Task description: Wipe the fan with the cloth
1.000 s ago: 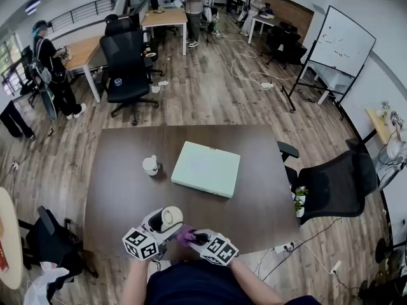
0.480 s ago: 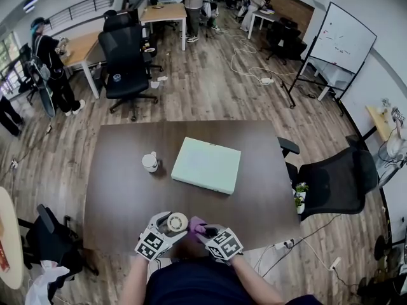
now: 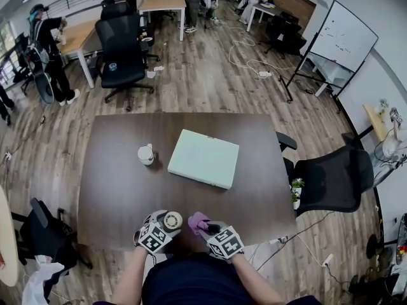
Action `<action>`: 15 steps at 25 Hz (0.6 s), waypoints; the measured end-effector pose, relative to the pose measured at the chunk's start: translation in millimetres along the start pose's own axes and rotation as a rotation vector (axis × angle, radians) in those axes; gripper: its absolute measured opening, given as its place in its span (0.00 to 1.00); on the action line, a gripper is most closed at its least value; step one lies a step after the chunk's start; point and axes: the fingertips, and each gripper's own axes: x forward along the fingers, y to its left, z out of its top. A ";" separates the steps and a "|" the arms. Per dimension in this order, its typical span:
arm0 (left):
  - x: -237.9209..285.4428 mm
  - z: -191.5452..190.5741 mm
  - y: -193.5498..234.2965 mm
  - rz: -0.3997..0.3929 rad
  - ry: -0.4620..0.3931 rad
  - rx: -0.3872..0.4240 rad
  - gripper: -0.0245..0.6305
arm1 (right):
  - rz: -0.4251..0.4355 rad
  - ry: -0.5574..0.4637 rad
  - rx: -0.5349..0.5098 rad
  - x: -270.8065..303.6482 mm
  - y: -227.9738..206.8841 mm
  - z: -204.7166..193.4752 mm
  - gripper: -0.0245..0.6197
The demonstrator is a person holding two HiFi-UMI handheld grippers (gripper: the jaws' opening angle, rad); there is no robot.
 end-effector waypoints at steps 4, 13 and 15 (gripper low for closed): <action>17.2 -21.3 15.8 0.019 0.065 -0.046 0.60 | -0.022 0.021 0.005 2.3 -5.4 -4.3 0.17; 50.8 -52.8 28.4 -0.034 0.192 0.037 0.59 | -0.047 0.040 0.024 4.1 -10.9 -10.7 0.17; 54.8 -55.3 30.3 -0.045 0.209 0.053 0.59 | -0.047 0.044 0.030 5.2 -11.4 -12.0 0.17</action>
